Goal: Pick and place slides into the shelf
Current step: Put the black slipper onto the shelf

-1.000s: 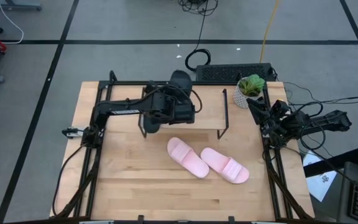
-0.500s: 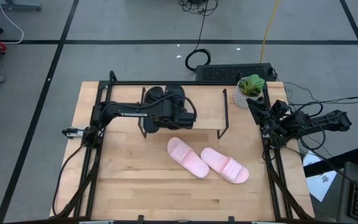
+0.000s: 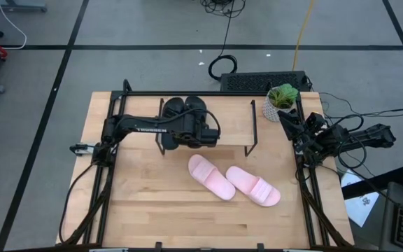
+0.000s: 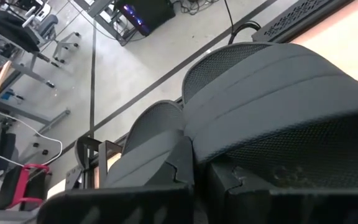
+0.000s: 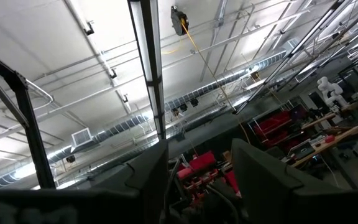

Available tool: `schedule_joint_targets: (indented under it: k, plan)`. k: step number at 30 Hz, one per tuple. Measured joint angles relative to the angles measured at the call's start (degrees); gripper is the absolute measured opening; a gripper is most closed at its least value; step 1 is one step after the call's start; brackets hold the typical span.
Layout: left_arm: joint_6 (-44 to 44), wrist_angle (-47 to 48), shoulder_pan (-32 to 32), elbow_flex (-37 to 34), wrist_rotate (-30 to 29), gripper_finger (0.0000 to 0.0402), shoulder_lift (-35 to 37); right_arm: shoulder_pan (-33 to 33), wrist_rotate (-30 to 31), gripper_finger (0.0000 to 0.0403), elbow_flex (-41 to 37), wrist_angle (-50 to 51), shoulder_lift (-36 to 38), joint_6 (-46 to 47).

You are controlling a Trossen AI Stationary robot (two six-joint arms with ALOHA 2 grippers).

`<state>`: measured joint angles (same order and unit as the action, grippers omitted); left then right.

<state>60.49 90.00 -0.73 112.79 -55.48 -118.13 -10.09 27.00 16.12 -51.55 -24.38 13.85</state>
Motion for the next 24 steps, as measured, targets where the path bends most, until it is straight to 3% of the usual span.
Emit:
schedule_joint_targets:
  k: [24]
  plan:
    - [-1.63, -0.17, 0.11, -0.89, 1.99, 0.0000, 0.04, 0.00, -0.02, 0.0169, 0.00, 0.00, 0.00, 0.02]
